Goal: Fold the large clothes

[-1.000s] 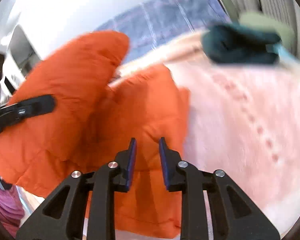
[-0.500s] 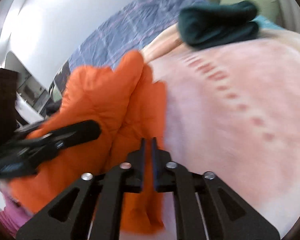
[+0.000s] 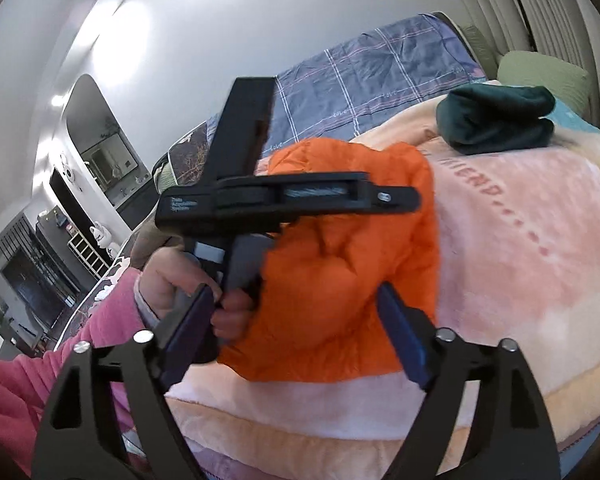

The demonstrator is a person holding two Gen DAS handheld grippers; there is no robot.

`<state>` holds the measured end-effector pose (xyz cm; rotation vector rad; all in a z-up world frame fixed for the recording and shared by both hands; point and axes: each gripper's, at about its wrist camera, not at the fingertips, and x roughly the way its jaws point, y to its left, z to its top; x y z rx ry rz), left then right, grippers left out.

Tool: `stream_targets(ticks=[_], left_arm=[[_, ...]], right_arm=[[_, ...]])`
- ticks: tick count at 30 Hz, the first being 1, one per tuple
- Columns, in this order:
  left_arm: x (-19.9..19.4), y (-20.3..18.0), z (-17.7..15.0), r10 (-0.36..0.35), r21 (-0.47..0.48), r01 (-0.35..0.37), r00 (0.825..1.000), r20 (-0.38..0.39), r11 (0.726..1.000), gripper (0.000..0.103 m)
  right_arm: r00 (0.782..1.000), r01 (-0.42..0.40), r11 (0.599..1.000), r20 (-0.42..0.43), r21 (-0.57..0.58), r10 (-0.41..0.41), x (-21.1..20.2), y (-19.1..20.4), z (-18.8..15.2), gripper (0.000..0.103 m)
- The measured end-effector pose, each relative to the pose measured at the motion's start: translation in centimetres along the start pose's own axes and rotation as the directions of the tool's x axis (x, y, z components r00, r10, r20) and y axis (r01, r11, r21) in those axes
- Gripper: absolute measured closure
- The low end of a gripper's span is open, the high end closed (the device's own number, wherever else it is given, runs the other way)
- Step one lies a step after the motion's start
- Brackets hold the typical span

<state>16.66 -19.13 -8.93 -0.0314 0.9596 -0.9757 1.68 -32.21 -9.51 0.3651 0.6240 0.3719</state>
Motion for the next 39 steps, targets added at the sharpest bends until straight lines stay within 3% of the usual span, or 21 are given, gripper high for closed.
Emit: stream_targets(ticks=[1, 2, 4, 7, 9, 11, 12, 14, 15, 17, 20, 23, 26, 31, 36, 38, 39], left_arm=[[-0.1, 0.0, 0.0, 0.0, 0.001, 0.0, 1.0, 0.001, 1.0, 0.035], [-0.1, 0.0, 0.0, 0.002, 0.002, -0.002, 1.0, 0.004, 1.0, 0.035], [-0.9, 0.0, 0.1, 0.024, -0.005, -0.023, 0.999, 0.032, 1.0, 0.038], [-4.0, 0.1, 0.6, 0.069, 0.022, -0.072, 0.991, 0.113, 0.997, 0.045], [-6.3, 0.4, 1.3, 0.164, 0.056, -0.176, 0.971, 0.176, 0.983, 0.076], [-7.4, 1.6, 2.1, 0.227, 0.044, -0.239, 0.957, 0.178, 0.97, 0.085], [-7.6, 2.5, 2.5, 0.268, 0.036, -0.278, 0.948, 0.173, 0.96, 0.085], [-6.3, 4.3, 2.8, 0.421, 0.078, -0.436, 0.893, 0.157, 0.896, 0.086], [-5.4, 5.2, 2.8, 0.45, 0.092, -0.463, 0.883, 0.131, 0.881, 0.086], [-2.3, 7.4, 1.7, 0.471, 0.117, -0.475, 0.88, 0.063, 0.872, 0.086], [-0.5, 7.8, 0.5, 0.494, 0.147, -0.503, 0.864, 0.091, 0.852, 0.088], [0.5, 7.2, 0.6, 0.529, 0.197, -0.531, 0.846, 0.068, 0.824, 0.089], [1.3, 7.2, 1.2, 0.537, 0.213, -0.535, 0.842, 0.057, 0.817, 0.089], [1.3, 7.6, 0.6, 0.512, 0.193, -0.516, 0.856, 0.074, 0.834, 0.089], [1.2, 7.1, 0.4, 0.528, 0.223, -0.53, 0.846, 0.075, 0.818, 0.089], [0.2, 6.5, 1.4, 0.508, 0.225, -0.508, 0.859, 0.061, 0.831, 0.089], [-0.5, 6.1, 2.0, 0.479, 0.21, -0.48, 0.876, 0.062, 0.852, 0.09]], right_arm=[[0.997, 0.078, 0.997, 0.0, 0.021, -0.078, 0.5, -0.6, -0.1, 0.041], [0.993, 0.119, 0.992, -0.007, 0.045, -0.119, 0.9, -1.2, -0.2, 0.086], [0.996, 0.086, 0.98, -0.04, 0.177, -0.081, 1.5, -3.8, -1.3, 0.092], [0.994, 0.108, 0.961, -0.061, 0.255, -0.095, 1.6, -5.9, -3.1, 0.093], [0.992, 0.115, 0.953, -0.081, 0.28, -0.096, 1.8, -6.4, -3.9, 0.092], [0.992, 0.113, 0.948, -0.087, 0.298, -0.09, 2.1, -6.7, -4.2, 0.091], [0.992, 0.114, 0.948, -0.089, 0.298, -0.091, 2.4, -6.7, -4.1, 0.09], [0.989, 0.132, 0.951, -0.095, 0.279, -0.11, 3.4, -6.6, -4.0, 0.086], [0.988, 0.141, 0.955, -0.092, 0.26, -0.121, 3.8, -6.5, -4.2, 0.086], [0.986, 0.156, 0.958, -0.09, 0.242, -0.138, 4.1, -6.6, -4.7, 0.084], [0.983, 0.176, 0.955, -0.09, 0.237, -0.159, 4.8, -6.8, -5.0, 0.084], [0.983, 0.175, 0.956, -0.1, 0.237, -0.155, 4.4, -6.9, -5.2, 0.084], [0.983, 0.174, 0.955, -0.103, 0.242, -0.153, 4.5, -7.0, -5.1, 0.083], [0.981, 0.184, 0.958, -0.107, 0.218, -0.164, 5.0, -7.1, -5.1, 0.082], [0.978, 0.195, 0.956, -0.117, 0.218, -0.173, 5.1, -7.1, -5.2, 0.082], [0.976, 0.204, 0.957, -0.117, 0.207, -0.183, 5.1, -6.9, -5.2, 0.082], [0.976, 0.205, 0.957, -0.114, 0.206, -0.184, 5.0, -6.9, -5.3, 0.082]])
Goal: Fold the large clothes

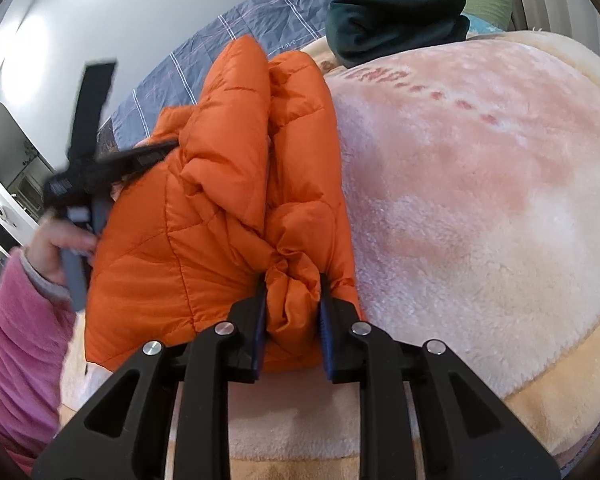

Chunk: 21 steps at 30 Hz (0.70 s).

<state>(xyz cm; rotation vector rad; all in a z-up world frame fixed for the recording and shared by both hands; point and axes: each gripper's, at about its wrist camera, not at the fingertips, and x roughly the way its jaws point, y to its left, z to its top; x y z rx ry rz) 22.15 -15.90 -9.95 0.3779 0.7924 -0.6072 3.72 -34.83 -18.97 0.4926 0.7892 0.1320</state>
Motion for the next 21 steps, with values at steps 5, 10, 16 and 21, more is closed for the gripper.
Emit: stream_targets(ticks=[5, 10, 16, 21], left_arm=[[-3.8, -2.0, 3.3, -0.224, 0.033, 0.222, 0.97, 0.093, 0.975, 0.089], [2.7, -5.2, 4.5, -0.072, 0.166, 0.077, 0.997, -0.033, 0.983, 0.067], [6.4, -3.3, 3.1, -0.102, 0.054, 0.105, 0.993, -0.058, 0.993, 0.067], [6.6, -2.5, 2.5, -0.141, 0.018, 0.142, 0.989, -0.052, 0.99, 0.068]], right_arm=[[1.0, 0.01, 1.0, 0.006, -0.002, -0.01, 0.1, 0.4, -0.1, 0.081], [1.0, 0.001, 1.0, 0.019, -0.005, 0.0, 0.0, 0.0, -0.1, 0.081], [1.0, -0.002, 1.0, 0.02, -0.023, 0.002, 0.1, -0.4, -0.1, 0.08], [1.0, 0.006, 0.999, 0.022, -0.041, -0.005, 0.0, -0.2, -0.1, 0.08]])
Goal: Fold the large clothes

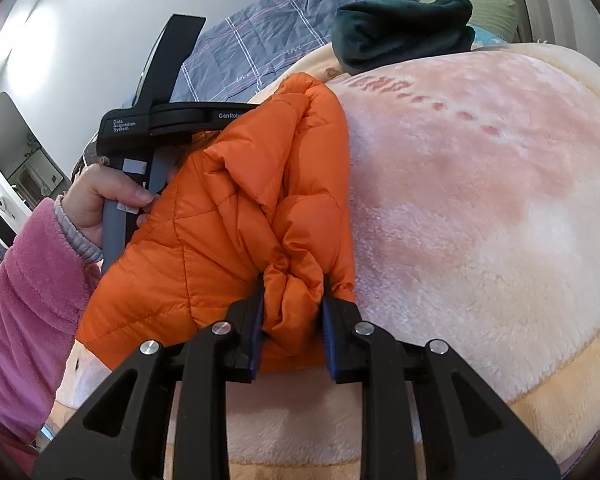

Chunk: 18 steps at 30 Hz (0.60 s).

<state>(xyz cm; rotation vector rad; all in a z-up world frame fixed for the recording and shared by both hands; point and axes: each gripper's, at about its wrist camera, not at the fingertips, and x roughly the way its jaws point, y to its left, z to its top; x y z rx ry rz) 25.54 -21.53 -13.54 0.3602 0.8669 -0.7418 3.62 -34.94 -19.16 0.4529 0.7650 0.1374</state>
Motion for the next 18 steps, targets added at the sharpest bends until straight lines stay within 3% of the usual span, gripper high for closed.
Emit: stream_targets(ticks=[3, 5, 8, 11, 13, 15, 18], left_arm=[[0.0, 0.1, -0.4, -0.005, -0.007, 0.005, 1.0, 0.005, 1.0, 0.068], [0.2, 0.1, -0.4, 0.007, 0.0, -0.007, 1.0, 0.007, 1.0, 0.068], [0.2, 0.0, -0.3, 0.012, 0.003, -0.012, 1.0, 0.007, 1.0, 0.068], [0.2, 0.0, -0.3, 0.01, 0.002, -0.01, 1.0, 0.007, 1.0, 0.068], [0.2, 0.0, -0.3, 0.01, 0.002, -0.01, 1.0, 0.007, 1.0, 0.068], [0.2, 0.0, -0.3, 0.007, 0.0, -0.007, 1.0, 0.008, 1.0, 0.068], [0.0, 0.6, -0.4, -0.03, -0.028, 0.03, 0.999, 0.019, 0.999, 0.068]], right_arm=[[1.0, 0.013, 1.0, -0.02, -0.013, -0.014, -0.8, 0.3, 0.5, 0.077], [0.999, 0.051, 0.998, -0.017, -0.026, -0.052, -2.0, 0.7, 1.2, 0.067], [0.992, 0.09, 0.993, 0.097, -0.079, -0.083, -5.2, 2.3, 3.0, 0.066], [0.975, 0.063, 0.985, 0.22, -0.163, -0.026, -7.0, 4.6, 5.1, 0.067], [0.968, 0.054, 0.977, 0.252, -0.205, 0.0, -6.1, 6.1, 6.6, 0.068], [0.972, 0.044, 0.976, 0.236, -0.214, 0.008, -4.0, 6.6, 7.4, 0.075], [0.984, 0.128, 0.978, 0.147, -0.165, -0.104, 1.8, 5.0, 7.4, 0.086]])
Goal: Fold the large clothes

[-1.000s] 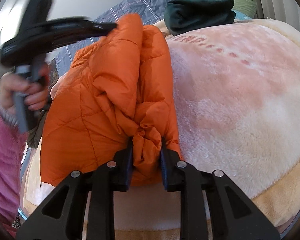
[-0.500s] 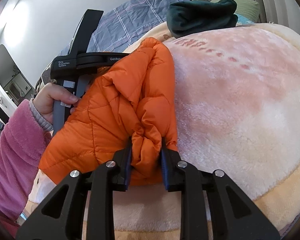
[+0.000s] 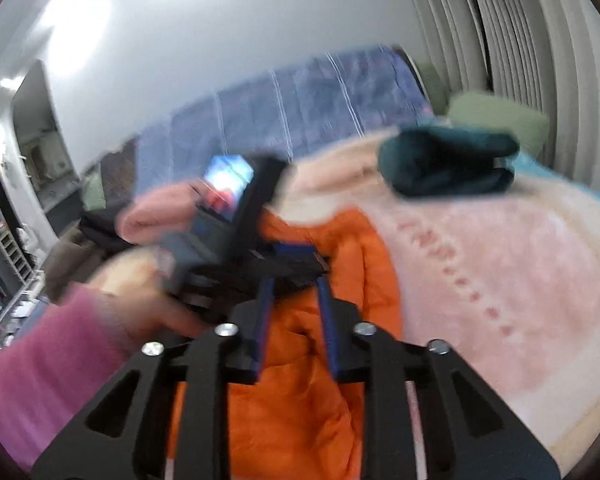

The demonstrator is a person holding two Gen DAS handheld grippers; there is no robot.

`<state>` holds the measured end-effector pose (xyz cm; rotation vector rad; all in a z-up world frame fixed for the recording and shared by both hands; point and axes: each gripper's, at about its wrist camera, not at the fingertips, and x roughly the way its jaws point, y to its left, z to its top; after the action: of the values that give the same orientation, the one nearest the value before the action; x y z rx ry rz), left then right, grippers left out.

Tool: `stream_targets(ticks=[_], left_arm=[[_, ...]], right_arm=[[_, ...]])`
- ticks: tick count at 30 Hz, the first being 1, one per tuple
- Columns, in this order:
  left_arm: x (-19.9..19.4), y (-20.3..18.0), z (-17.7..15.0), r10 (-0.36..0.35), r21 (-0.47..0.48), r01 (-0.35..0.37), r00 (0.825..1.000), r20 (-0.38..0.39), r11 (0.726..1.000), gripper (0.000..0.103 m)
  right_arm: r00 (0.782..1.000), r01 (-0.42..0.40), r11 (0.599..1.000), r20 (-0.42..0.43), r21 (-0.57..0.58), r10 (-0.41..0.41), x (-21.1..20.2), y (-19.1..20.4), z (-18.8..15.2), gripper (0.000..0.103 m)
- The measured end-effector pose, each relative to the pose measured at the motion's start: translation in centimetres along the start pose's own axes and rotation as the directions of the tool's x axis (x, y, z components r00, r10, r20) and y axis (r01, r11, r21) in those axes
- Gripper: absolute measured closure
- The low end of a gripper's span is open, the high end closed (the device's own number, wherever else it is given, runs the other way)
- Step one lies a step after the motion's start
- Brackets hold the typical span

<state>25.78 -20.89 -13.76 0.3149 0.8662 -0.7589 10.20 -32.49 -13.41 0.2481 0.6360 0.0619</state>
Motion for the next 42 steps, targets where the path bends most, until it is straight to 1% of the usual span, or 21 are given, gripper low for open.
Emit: stream_targets(ticks=[1, 3, 4, 8, 10, 12, 13, 15, 17, 19, 20, 22, 24, 25, 28, 32, 37, 38, 40, 41, 42], left_arm=[[-0.1, 0.3, 0.0, -0.017, -0.015, 0.017, 1.0, 0.004, 1.0, 0.068], [-0.1, 0.9, 0.1, -0.044, -0.04, 0.044, 0.999, 0.008, 0.998, 0.067], [0.0, 1.1, 0.1, -0.054, -0.049, 0.054, 0.999, 0.008, 0.997, 0.067], [-0.1, 1.5, 0.3, -0.071, -0.062, 0.072, 0.997, 0.011, 0.995, 0.067], [-1.3, 1.8, 0.4, -0.078, -0.059, 0.079, 0.996, 0.032, 0.995, 0.066], [-3.1, 2.4, 0.4, -0.024, -0.042, 0.027, 0.998, 0.061, 0.999, 0.072], [-4.3, 2.9, 0.4, 0.007, -0.033, -0.004, 0.997, 0.081, 0.999, 0.072], [-7.1, 4.5, 0.3, 0.068, -0.026, -0.066, 0.989, 0.131, 0.998, 0.072], [-9.1, 6.5, 0.1, 0.137, -0.05, -0.131, 0.979, 0.15, 0.99, 0.072], [-10.0, 9.0, -0.5, 0.204, -0.09, -0.193, 0.97, 0.13, 0.977, 0.072], [-9.6, 10.3, -1.0, 0.227, -0.106, -0.217, 0.969, 0.096, 0.97, 0.072], [-8.1, 11.4, -2.2, 0.227, -0.114, -0.221, 0.973, 0.044, 0.969, 0.072], [-5.8, 11.5, -3.7, 0.235, -0.095, -0.232, 0.972, 0.019, 0.968, 0.072], [-5.0, 11.4, -4.2, 0.234, -0.101, -0.231, 0.972, 0.022, 0.968, 0.072], [-3.8, 12.3, -5.0, 0.182, -0.18, -0.172, 0.983, 0.04, 0.968, 0.072], [-3.7, 12.9, -5.8, 0.149, -0.19, -0.136, 0.987, 0.055, 0.972, 0.072], [-4.9, 11.7, -4.9, 0.206, -0.157, -0.199, 0.978, 0.024, 0.967, 0.072], [-5.3, 11.5, -4.2, 0.21, -0.152, -0.205, 0.978, 0.016, 0.967, 0.076], [-6.9, 10.8, -2.6, 0.168, -0.167, -0.161, 0.985, 0.03, 0.973, 0.077], [-8.0, 10.2, -1.7, 0.12, -0.173, -0.108, 0.991, 0.061, 0.979, 0.077], [-9.5, 9.0, -0.3, 0.039, -0.156, -0.019, 0.991, 0.126, 0.988, 0.074]], right_arm=[[0.999, 0.007, 1.0, -0.051, 0.027, -0.005, 2.7, -1.2, -1.5, 0.091], [0.997, -0.024, 0.996, -0.074, 0.085, 0.03, 4.1, -2.4, -2.6, 0.092], [0.995, -0.035, 0.992, -0.09, 0.12, 0.046, 4.1, -3.0, -2.4, 0.092], [0.991, -0.041, 0.992, -0.122, 0.117, 0.056, 5.0, -3.0, -2.2, 0.092], [0.991, -0.039, 0.993, -0.122, 0.11, 0.052, 5.2, -2.9, -2.2, 0.092], [0.992, -0.036, 0.993, -0.119, 0.109, 0.049, 5.2, -2.9, -2.3, 0.092], [0.991, -0.037, 0.993, -0.12, 0.112, 0.051, 5.2, -2.9, -2.2, 0.092], [0.991, -0.043, 0.992, -0.122, 0.119, 0.057, 5.6, -3.0, -2.1, 0.092], [0.991, -0.047, 0.991, -0.121, 0.123, 0.062, 5.7, -3.4, -1.7, 0.092], [0.991, -0.048, 0.991, -0.119, 0.122, 0.062, 5.6, -3.4, -1.7, 0.092], [0.991, -0.048, 0.992, -0.118, 0.12, 0.063, 5.4, -3.3, -1.9, 0.092], [0.991, -0.051, 0.992, -0.118, 0.113, 0.065, 5.2, -3.1, -2.0, 0.092], [0.99, -0.055, 0.992, -0.12, 0.112, 0.069, 5.3, -3.1, -2.1, 0.092], [0.99, -0.059, 0.991, -0.122, 0.118, 0.074, 5.4, -3.2, -2.1, 0.092], [0.986, -0.089, 0.984, -0.128, 0.153, 0.109, 5.7, -4.0, -2.0, 0.092], [0.986, -0.088, 0.986, -0.129, 0.145, 0.107, 5.6, -3.6, -2.1, 0.092], [0.989, -0.068, 0.99, -0.126, 0.122, 0.084, 5.3, -3.2, -2.1, 0.092], [0.989, -0.068, 0.99, -0.124, 0.122, 0.083, 5.3, -3.2, -2.1, 0.092], [0.989, -0.068, 0.99, -0.122, 0.12, 0.082, 5.3, -3.1, -2.1, 0.092], [0.989, -0.067, 0.991, -0.122, 0.117, 0.081, 5.3, -3.0, -2.1, 0.092], [0.989, -0.065, 0.991, -0.122, 0.114, 0.079, 5.4, -3.0, -2.1, 0.092]])
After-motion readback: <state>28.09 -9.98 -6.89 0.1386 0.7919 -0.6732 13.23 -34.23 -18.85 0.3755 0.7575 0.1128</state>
